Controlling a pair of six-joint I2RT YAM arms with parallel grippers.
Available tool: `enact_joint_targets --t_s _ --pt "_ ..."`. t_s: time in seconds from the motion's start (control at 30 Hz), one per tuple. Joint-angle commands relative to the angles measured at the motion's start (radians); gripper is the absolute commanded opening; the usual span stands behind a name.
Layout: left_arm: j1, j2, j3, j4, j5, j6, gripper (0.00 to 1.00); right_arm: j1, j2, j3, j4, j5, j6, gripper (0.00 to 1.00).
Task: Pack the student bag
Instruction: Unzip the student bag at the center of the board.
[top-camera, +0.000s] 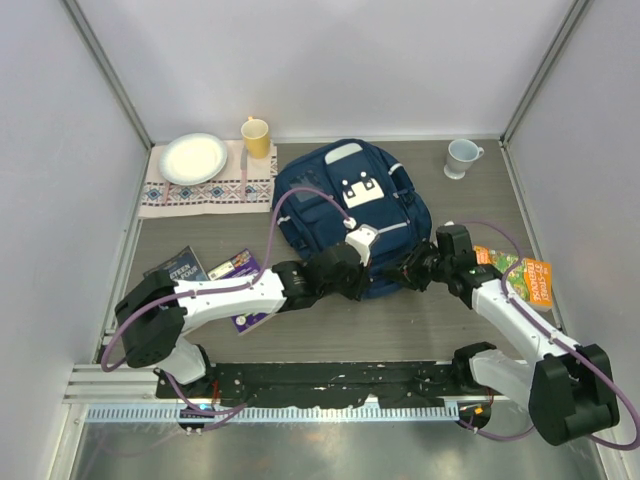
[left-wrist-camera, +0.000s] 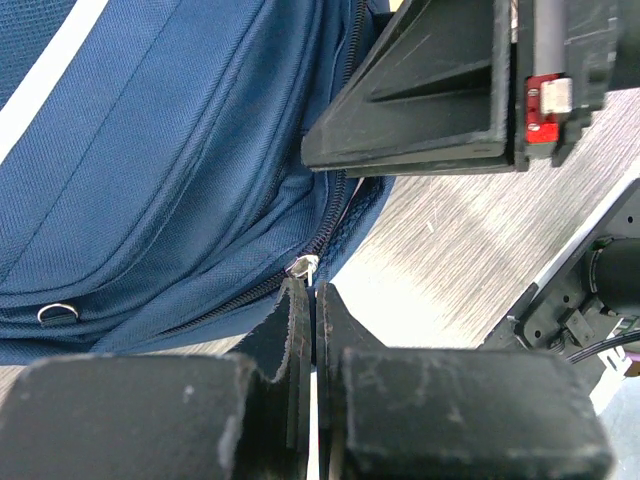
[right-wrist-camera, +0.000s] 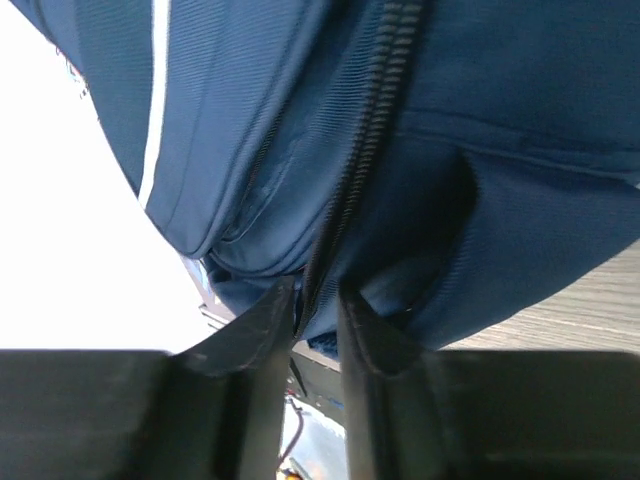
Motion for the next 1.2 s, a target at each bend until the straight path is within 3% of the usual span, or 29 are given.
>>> enact_joint_targets --t_s 0.0,0.1,0.23,0.4,0.63,0.83,1.17 --pt "0.001 -0.023 0.047 0.147 0.058 0.027 0.0 0.006 0.027 -0.028 0.094 0.014 0.031 0.19" --pt "0.001 -0.04 0.018 0.159 0.073 0.034 0.0 0.007 0.046 -0.024 0.116 0.023 0.032 0.01" --pt "0.001 -0.075 -0.043 0.11 0.038 0.033 0.0 0.006 0.026 0.042 0.054 0.112 -0.004 0.01" --pt "0.001 -0.124 -0.144 -0.085 -0.177 -0.01 0.0 -0.006 -0.038 0.104 -0.012 0.248 -0.028 0.01" --pt "0.045 -0.127 -0.167 -0.268 -0.417 -0.055 0.0 -0.01 -0.046 0.14 -0.05 0.252 -0.053 0.01" --pt "0.213 -0.123 -0.163 -0.267 -0.442 -0.073 0.0 -0.011 -0.087 0.125 -0.07 0.25 -0.068 0.01" --pt "0.265 -0.103 -0.112 -0.275 -0.424 -0.058 0.0 -0.01 -0.1 0.113 -0.075 0.209 -0.097 0.01"
